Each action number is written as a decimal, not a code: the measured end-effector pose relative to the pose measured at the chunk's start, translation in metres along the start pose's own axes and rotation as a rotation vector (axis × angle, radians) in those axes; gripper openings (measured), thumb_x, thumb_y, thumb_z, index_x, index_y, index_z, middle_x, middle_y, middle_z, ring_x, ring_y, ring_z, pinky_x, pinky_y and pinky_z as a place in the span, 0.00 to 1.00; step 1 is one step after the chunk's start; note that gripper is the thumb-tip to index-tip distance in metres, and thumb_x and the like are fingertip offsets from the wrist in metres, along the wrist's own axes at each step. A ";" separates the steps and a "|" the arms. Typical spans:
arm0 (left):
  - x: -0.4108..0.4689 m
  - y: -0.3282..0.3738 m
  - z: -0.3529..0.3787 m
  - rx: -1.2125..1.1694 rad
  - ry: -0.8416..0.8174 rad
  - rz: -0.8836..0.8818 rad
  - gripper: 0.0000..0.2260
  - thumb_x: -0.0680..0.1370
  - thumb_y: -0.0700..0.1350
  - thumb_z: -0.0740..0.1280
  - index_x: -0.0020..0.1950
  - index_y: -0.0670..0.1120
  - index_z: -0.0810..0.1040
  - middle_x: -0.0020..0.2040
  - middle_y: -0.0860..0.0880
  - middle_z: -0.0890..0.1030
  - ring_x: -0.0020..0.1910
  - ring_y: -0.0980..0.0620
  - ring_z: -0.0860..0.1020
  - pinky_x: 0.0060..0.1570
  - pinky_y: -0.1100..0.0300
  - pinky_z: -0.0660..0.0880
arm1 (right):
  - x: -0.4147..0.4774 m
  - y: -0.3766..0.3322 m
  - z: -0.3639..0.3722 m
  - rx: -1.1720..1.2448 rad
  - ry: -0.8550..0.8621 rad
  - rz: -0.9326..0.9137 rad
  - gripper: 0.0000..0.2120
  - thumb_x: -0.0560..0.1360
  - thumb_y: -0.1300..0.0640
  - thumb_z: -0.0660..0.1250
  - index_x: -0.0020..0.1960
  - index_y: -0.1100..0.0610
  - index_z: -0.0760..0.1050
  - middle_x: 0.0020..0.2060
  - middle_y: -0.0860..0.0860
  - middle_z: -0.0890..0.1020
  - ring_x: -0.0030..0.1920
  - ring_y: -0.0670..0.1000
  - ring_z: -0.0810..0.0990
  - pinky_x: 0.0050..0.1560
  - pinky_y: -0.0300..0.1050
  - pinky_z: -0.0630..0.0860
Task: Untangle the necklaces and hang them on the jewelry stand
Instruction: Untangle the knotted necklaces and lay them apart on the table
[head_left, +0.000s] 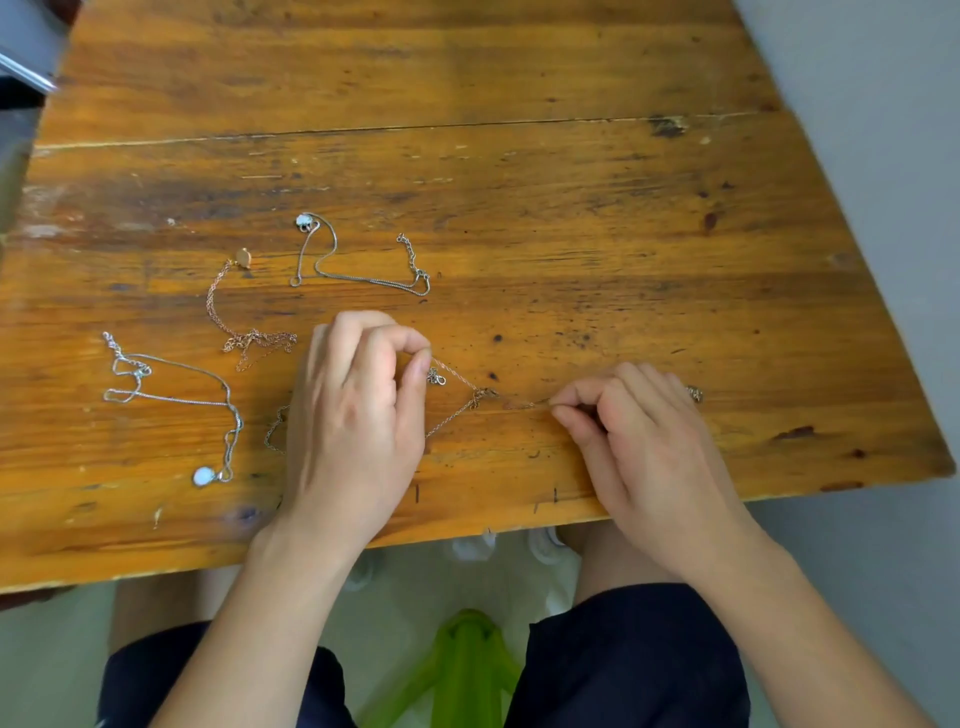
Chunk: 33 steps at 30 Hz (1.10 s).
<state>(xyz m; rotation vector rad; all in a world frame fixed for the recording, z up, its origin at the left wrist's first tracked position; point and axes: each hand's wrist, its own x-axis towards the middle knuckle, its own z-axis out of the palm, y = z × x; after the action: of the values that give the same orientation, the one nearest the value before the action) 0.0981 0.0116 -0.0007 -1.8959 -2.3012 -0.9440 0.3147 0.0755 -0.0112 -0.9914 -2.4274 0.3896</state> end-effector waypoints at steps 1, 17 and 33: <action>0.000 0.001 -0.002 -0.033 0.018 0.006 0.07 0.79 0.42 0.66 0.53 0.39 0.79 0.52 0.42 0.76 0.51 0.43 0.74 0.48 0.48 0.74 | 0.000 0.000 0.000 0.015 0.005 0.012 0.09 0.82 0.55 0.61 0.51 0.58 0.78 0.46 0.50 0.80 0.45 0.51 0.76 0.46 0.46 0.69; -0.021 0.009 -0.008 -0.041 -0.119 0.085 0.07 0.78 0.45 0.68 0.46 0.43 0.83 0.46 0.49 0.77 0.45 0.47 0.72 0.42 0.51 0.72 | -0.001 -0.002 -0.001 0.017 0.034 0.067 0.11 0.83 0.54 0.60 0.51 0.57 0.78 0.46 0.50 0.80 0.45 0.53 0.76 0.48 0.49 0.70; 0.004 0.014 -0.034 -0.396 -0.389 -0.132 0.07 0.81 0.53 0.62 0.54 0.53 0.75 0.30 0.49 0.70 0.30 0.53 0.71 0.31 0.65 0.65 | 0.009 -0.006 -0.002 -0.044 -0.007 0.120 0.07 0.83 0.55 0.59 0.51 0.56 0.75 0.44 0.49 0.76 0.44 0.52 0.72 0.46 0.52 0.70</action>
<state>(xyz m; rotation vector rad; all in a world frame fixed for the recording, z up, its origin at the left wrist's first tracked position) 0.0981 0.0009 0.0347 -2.2764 -2.6406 -1.2185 0.3069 0.0783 -0.0039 -1.1605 -2.3989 0.3825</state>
